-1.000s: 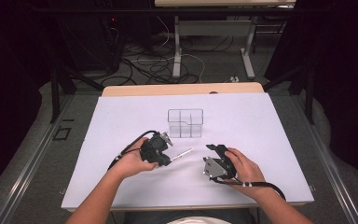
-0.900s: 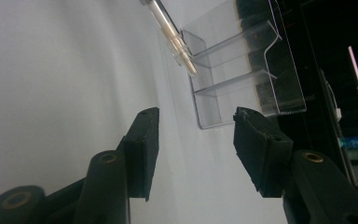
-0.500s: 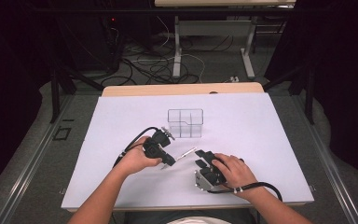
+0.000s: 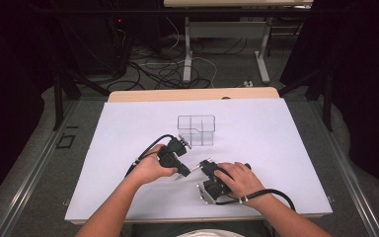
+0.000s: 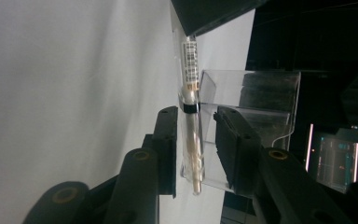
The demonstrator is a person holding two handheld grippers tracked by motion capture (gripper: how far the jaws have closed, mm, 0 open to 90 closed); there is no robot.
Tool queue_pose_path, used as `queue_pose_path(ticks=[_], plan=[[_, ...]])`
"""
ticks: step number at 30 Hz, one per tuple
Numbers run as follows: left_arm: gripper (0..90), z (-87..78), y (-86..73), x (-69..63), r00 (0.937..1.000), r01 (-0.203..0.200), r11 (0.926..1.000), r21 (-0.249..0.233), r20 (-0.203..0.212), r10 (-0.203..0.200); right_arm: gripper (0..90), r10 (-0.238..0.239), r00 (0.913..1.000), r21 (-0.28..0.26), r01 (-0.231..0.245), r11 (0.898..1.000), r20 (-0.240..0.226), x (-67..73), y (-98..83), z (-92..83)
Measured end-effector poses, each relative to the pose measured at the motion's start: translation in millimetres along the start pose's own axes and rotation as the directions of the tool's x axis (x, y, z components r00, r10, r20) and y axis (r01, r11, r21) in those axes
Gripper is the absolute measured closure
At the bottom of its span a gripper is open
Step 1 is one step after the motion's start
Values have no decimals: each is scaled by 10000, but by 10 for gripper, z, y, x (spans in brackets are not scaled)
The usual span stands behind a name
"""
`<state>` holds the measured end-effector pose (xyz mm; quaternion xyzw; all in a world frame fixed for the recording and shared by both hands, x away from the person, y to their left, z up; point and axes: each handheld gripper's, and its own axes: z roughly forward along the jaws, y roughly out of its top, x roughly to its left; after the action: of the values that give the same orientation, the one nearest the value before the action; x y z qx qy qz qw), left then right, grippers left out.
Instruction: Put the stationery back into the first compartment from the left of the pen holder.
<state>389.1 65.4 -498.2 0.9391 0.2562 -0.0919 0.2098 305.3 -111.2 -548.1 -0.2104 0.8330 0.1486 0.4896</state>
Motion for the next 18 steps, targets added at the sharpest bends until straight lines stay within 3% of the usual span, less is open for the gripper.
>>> queue_pose_path(ticks=[7,9,15,18], plan=[[798,39,49,-44,9999,-131,9998,142,64,130,738,-306,9990,169,312,9994,-320,11,15,25],[798,62,54,-57,9999,-109,9998,151,99,107,752,-137,9989,276,150,9995,-452,39,23,22],[798,105,61,-85,9998,-127,9997,204,150,124,791,-646,9964,206,658,9976,-545,70,64,48],[798,107,60,-83,9997,-232,9995,218,106,230,794,-499,9970,270,516,9983,-595,85,67,50]])
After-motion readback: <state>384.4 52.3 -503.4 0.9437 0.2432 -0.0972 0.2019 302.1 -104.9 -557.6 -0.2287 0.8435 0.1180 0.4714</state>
